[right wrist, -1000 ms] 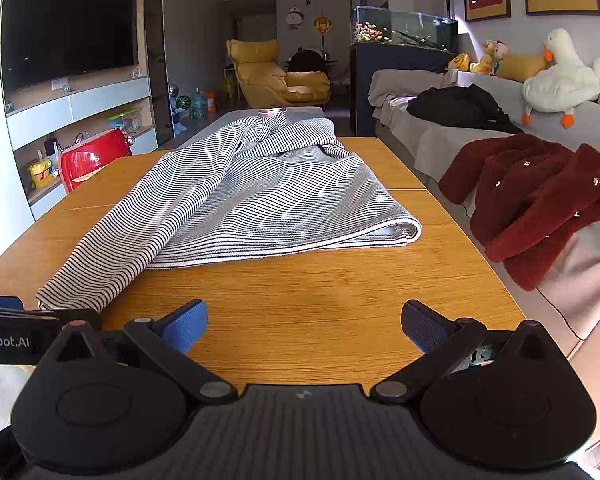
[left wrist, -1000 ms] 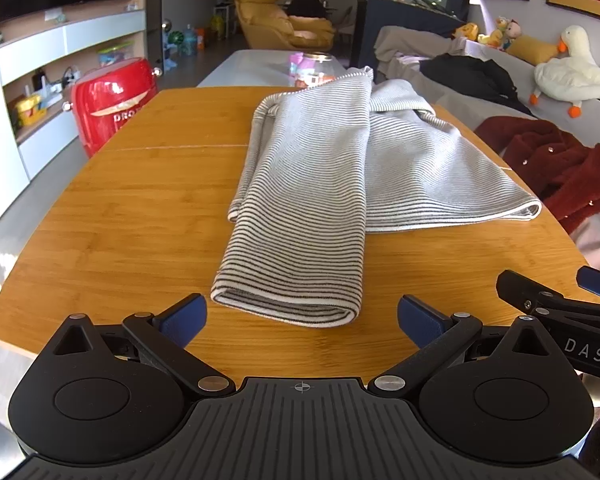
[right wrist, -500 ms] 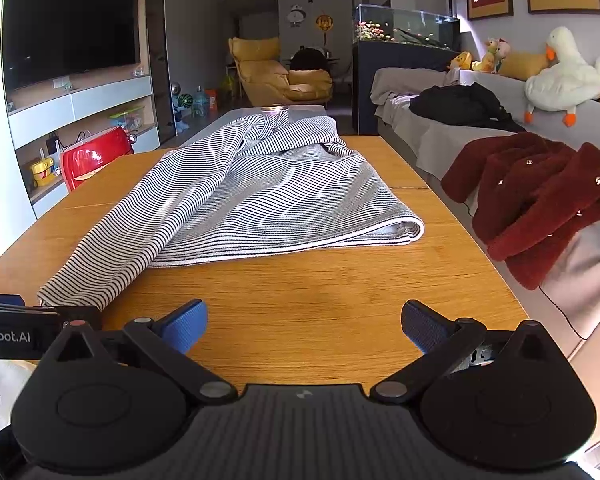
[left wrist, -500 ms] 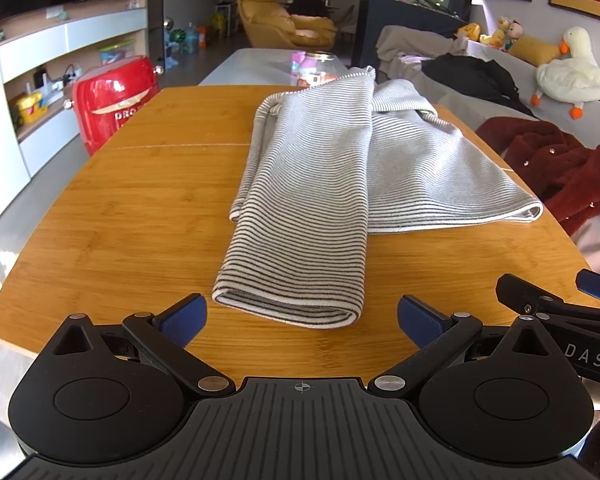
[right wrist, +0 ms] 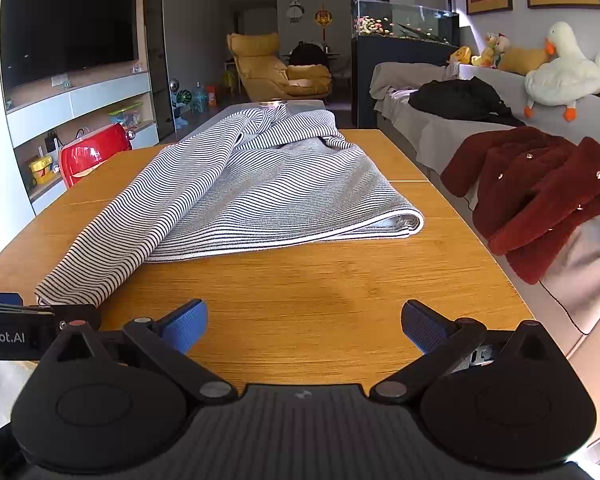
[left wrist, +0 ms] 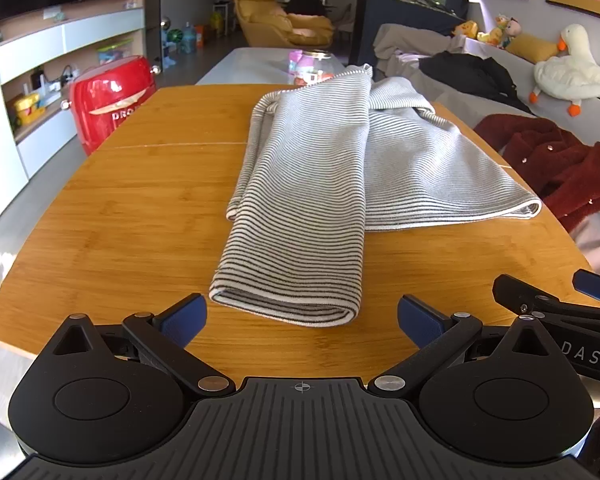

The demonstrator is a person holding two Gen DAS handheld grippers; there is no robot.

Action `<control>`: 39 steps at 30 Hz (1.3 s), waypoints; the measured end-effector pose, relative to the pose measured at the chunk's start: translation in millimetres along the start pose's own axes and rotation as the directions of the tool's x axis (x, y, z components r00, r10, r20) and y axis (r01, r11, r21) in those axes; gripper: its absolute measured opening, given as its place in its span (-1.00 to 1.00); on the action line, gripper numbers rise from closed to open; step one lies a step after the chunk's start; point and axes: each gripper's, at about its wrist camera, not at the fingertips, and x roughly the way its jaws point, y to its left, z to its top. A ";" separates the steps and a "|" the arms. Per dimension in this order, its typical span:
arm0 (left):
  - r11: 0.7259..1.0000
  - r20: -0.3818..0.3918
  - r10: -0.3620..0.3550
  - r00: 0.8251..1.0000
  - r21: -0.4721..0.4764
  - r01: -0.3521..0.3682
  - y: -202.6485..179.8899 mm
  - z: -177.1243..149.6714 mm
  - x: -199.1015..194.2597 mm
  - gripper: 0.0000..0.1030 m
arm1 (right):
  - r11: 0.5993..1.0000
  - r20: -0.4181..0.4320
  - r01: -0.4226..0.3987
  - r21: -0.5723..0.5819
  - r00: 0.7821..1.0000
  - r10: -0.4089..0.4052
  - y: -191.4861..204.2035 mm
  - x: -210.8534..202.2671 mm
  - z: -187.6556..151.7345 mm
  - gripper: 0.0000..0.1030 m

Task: Fold clothes

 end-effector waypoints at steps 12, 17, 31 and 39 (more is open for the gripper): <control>0.996 0.077 -0.085 0.993 -0.011 0.086 12.8 40.0 4.8 1.00 | 0.999 0.002 -0.031 -0.012 1.000 0.031 -11.7 15.3 27.3 1.00; 0.976 0.133 -0.218 0.967 0.019 0.218 16.0 88.5 26.0 1.00 | 0.998 0.022 -0.063 0.020 0.998 0.062 -24.9 44.3 62.1 1.00; 0.876 -0.023 -0.443 0.896 -0.226 0.427 49.8 180.5 167.2 1.00 | 0.923 -0.070 -0.221 0.315 0.965 0.255 -45.7 153.0 138.4 1.00; 0.893 -0.101 -0.413 0.905 -0.242 0.381 63.0 180.1 196.8 0.94 | 0.904 -0.134 -0.262 0.339 0.937 0.321 -35.4 186.0 126.0 1.00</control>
